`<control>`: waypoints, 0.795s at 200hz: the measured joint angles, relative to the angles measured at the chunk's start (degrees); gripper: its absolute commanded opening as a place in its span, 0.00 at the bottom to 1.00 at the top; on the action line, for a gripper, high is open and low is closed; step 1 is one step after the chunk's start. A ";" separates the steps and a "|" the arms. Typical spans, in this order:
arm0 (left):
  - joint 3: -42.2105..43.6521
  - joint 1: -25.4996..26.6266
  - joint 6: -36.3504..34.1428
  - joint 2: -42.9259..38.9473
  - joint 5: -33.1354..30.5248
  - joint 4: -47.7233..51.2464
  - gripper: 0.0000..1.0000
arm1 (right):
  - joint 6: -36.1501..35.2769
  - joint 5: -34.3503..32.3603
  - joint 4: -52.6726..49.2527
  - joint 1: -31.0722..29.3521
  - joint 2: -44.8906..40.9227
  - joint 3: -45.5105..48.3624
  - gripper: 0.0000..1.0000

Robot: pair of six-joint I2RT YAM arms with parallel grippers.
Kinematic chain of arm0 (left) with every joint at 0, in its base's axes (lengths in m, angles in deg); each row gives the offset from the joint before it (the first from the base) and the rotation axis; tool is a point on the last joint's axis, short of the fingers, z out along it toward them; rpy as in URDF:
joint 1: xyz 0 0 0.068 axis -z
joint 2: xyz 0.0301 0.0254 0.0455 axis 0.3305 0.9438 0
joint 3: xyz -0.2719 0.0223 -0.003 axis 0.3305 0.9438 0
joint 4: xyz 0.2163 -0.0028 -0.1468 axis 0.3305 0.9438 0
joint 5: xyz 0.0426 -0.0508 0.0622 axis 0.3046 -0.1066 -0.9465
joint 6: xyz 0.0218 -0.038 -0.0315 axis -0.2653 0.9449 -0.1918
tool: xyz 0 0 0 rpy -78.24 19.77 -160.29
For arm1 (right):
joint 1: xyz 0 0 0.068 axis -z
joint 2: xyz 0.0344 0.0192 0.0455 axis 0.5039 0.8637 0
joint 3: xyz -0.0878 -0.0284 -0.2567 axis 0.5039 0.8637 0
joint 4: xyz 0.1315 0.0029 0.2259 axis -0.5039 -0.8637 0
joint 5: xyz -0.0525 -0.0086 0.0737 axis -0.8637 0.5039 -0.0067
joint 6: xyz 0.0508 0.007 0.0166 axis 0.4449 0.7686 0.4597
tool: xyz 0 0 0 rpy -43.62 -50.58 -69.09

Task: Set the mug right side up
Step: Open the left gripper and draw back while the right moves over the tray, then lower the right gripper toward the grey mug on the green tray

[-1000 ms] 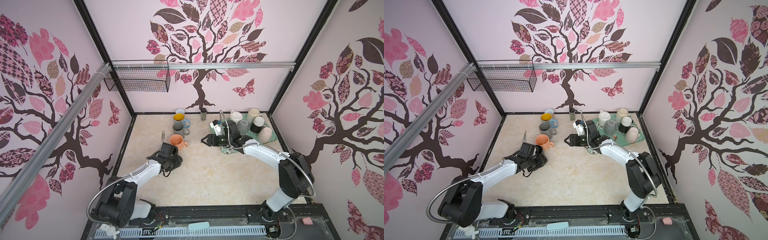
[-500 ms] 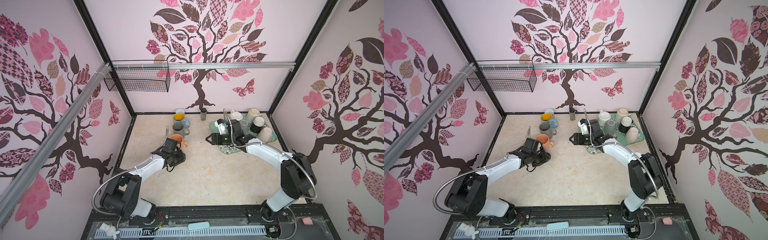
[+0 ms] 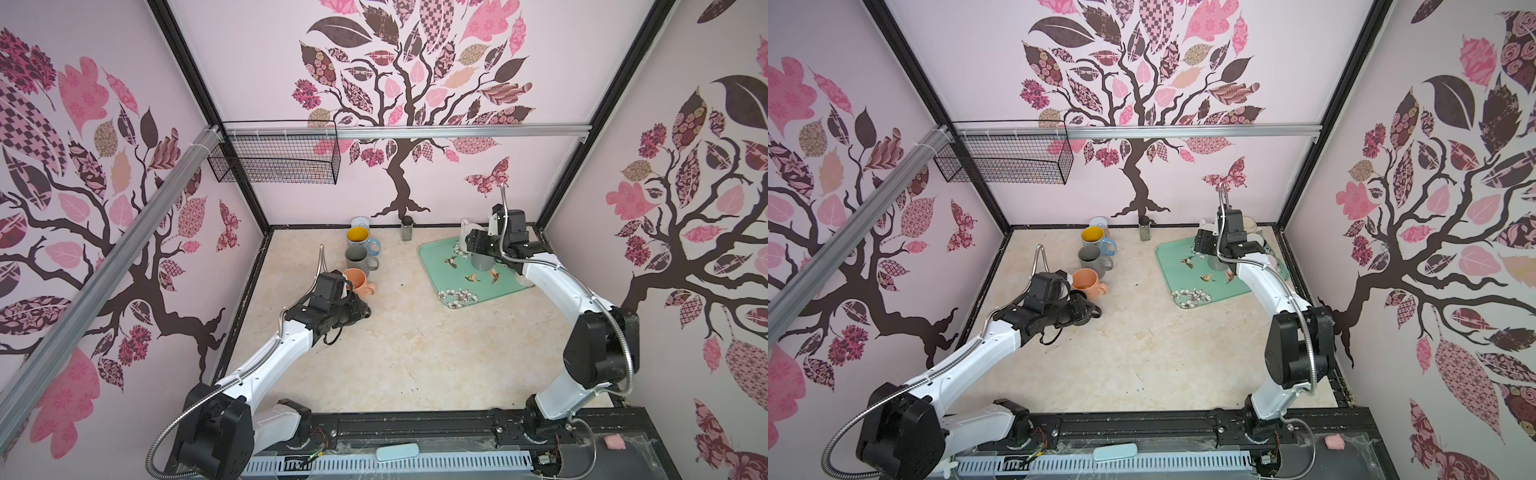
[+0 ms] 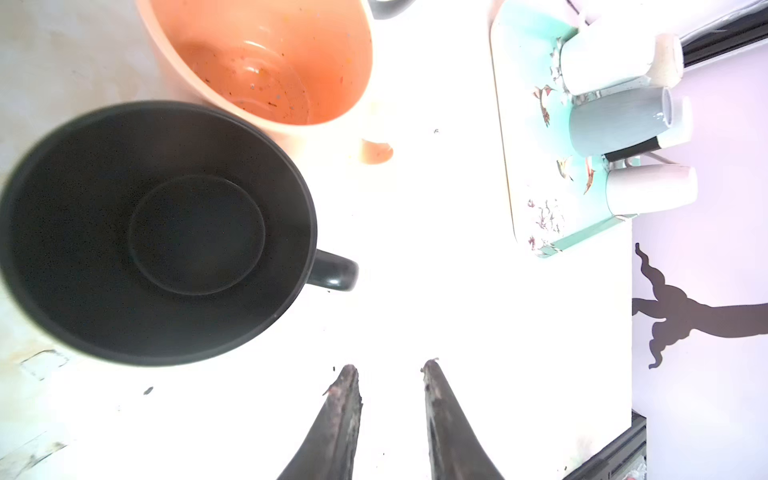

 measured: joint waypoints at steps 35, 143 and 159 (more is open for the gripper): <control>0.00 0.00 -1.44 -0.48 0.81 0.50 0.30 | -0.59 -0.57 -4.46 3.32 9.84 -9.46 0.77; -0.33 2.10 -3.76 4.37 7.65 -0.66 0.31 | -4.20 2.12 -16.98 9.46 30.05 -32.24 0.75; -0.68 3.06 -4.04 5.31 8.00 -0.85 0.30 | -4.57 3.17 -17.70 9.66 30.80 -32.41 0.74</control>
